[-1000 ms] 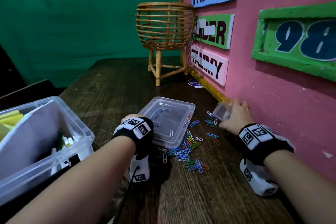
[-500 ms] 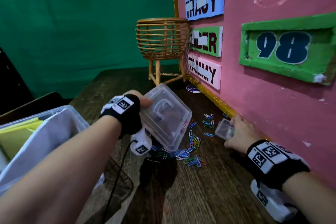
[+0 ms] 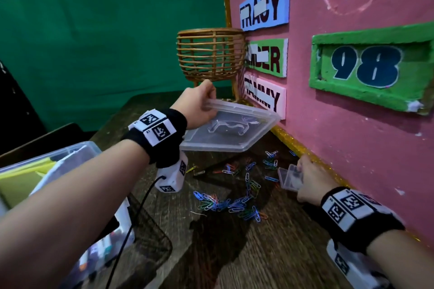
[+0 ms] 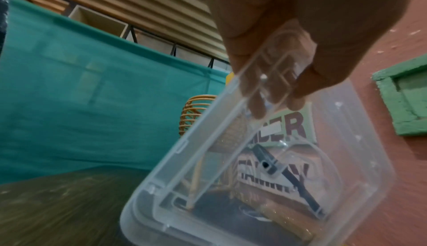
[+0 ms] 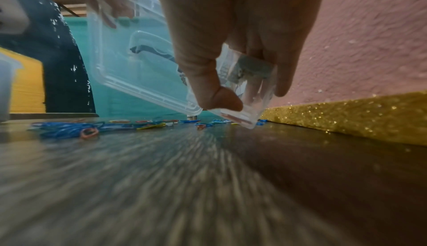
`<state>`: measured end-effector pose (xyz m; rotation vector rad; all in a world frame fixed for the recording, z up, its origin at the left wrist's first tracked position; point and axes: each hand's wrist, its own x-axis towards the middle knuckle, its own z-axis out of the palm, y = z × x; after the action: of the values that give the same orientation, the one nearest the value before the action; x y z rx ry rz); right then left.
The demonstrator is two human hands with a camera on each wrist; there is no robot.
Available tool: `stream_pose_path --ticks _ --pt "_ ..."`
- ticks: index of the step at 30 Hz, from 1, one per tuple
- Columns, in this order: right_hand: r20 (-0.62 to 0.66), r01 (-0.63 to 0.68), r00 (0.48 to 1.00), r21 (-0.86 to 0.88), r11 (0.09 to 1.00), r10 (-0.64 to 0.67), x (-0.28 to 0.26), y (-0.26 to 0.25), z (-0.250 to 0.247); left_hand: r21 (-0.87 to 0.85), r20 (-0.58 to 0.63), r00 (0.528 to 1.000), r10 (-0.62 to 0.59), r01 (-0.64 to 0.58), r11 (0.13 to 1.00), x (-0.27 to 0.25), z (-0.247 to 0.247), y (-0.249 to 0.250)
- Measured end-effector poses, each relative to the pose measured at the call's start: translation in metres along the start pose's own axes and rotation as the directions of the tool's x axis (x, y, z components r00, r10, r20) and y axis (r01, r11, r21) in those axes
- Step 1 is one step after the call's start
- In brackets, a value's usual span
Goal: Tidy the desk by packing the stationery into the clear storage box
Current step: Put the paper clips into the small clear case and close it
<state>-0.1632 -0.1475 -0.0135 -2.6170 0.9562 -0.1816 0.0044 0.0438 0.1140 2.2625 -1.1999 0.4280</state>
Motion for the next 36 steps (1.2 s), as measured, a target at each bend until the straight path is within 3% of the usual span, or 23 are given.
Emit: stream_pose_path --ticks 4,8,11,14,16,17,20,24,29,31,34,36 --pt "0.015 -0.003 1.000 0.012 1.000 0.003 0.002 0.000 0.000 -0.089 -0.135 0.991 -0.010 -0.002 0.996 -0.003 0.002 -0.009" --pt "0.022 -0.005 1.000 0.033 0.999 0.004 0.004 -0.001 0.000 -0.190 -0.364 0.910 -0.197 0.134 0.973 0.007 0.018 -0.022" --pt "0.009 -0.019 1.000 0.031 0.999 0.019 0.004 -0.001 -0.001 -0.101 -0.375 0.894 -0.247 0.226 0.969 0.021 0.032 -0.035" --pt "-0.005 -0.023 1.000 0.025 0.999 0.023 0.003 -0.002 -0.002 0.033 -0.294 0.944 -0.147 0.164 0.986 0.025 0.043 -0.047" --pt "-0.021 -0.006 1.000 0.028 1.000 0.006 0.004 -0.002 -0.001 0.182 -0.131 0.986 -0.104 0.127 0.975 0.022 0.050 -0.054" --pt "-0.024 0.004 1.000 0.037 0.999 -0.003 0.005 -0.002 0.000 0.252 -0.011 0.990 -0.138 0.136 0.958 0.019 0.055 -0.056" --pt "-0.023 0.008 1.000 0.068 0.998 -0.007 0.008 -0.002 0.001 0.424 0.199 0.919 -0.342 0.234 0.875 0.006 0.067 -0.060" --pt "-0.023 0.004 1.000 0.054 0.999 -0.003 0.007 -0.003 0.001 0.501 0.230 0.841 -0.490 0.329 0.800 -0.009 0.080 -0.071" --pt "-0.024 -0.012 1.000 0.049 0.999 0.014 0.009 -0.003 0.001 0.586 0.367 0.741 -0.562 0.285 0.759 -0.022 0.098 -0.083" --pt "-0.024 -0.006 1.000 0.054 0.999 0.007 0.009 -0.003 0.000 0.571 0.406 0.741 -0.535 0.251 0.781 -0.024 0.100 -0.077" --pt "0.004 0.029 1.000 0.058 0.998 -0.029 0.006 -0.005 0.000 0.516 0.408 0.787 -0.463 0.220 0.828 -0.024 0.100 -0.064" --pt "0.042 0.092 0.995 0.054 0.994 -0.095 0.003 -0.007 -0.001 0.505 0.449 0.768 -0.456 0.203 0.839 -0.027 0.106 -0.063"
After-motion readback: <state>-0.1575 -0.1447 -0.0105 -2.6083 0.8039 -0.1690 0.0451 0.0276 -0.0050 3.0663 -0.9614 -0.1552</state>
